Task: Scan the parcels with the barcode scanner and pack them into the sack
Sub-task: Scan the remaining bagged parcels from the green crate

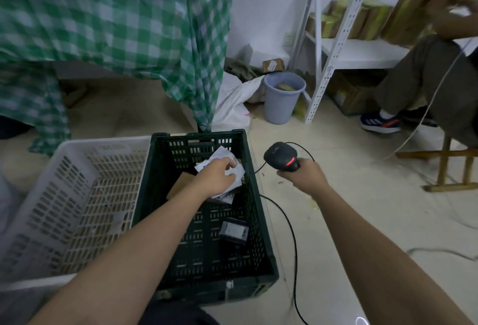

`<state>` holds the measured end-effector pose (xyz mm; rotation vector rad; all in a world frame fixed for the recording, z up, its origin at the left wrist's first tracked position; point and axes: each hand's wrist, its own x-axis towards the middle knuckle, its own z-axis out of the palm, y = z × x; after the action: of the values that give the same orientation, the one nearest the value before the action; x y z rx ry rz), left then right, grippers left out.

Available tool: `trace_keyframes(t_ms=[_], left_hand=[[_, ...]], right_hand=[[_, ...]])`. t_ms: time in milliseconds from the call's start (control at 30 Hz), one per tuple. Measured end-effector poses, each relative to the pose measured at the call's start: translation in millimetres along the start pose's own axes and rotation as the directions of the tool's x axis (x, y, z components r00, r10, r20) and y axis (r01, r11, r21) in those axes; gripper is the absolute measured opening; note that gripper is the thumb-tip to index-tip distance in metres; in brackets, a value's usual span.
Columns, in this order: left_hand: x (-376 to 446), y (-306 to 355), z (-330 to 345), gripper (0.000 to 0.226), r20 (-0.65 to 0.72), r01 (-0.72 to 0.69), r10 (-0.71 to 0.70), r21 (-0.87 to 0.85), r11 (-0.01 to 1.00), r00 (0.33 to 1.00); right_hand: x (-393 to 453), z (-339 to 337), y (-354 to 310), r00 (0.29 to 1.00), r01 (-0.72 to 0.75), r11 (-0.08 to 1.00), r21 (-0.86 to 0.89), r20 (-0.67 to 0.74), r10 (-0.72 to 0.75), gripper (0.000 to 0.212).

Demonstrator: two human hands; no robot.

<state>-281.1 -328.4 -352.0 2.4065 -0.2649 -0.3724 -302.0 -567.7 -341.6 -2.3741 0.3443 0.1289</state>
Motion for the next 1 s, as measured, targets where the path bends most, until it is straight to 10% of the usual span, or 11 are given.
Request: trace_keyframes(t_ms=[167,600,1000], left_hand=[[-11,-43,7,0.028,0.034,0.094,-0.092,-0.078,0.992,0.995],[41,-161,59,0.032,0.059,0.343,-0.338,-0.193,0.919,0.939],[139,-178,140,0.057,-0.156,0.042,-0.035,0.041,0.998,0.987]], right_hand=[[-15,63,5,0.985,-0.126,0.906,0.405,0.158,0.066,0.035],[61,158,-18,1.0,-0.003,0.951,0.311,-0.005,0.004,0.033],[86,166,-14,0.985,-0.005,0.968,0.251,-0.166,0.048,0.042]])
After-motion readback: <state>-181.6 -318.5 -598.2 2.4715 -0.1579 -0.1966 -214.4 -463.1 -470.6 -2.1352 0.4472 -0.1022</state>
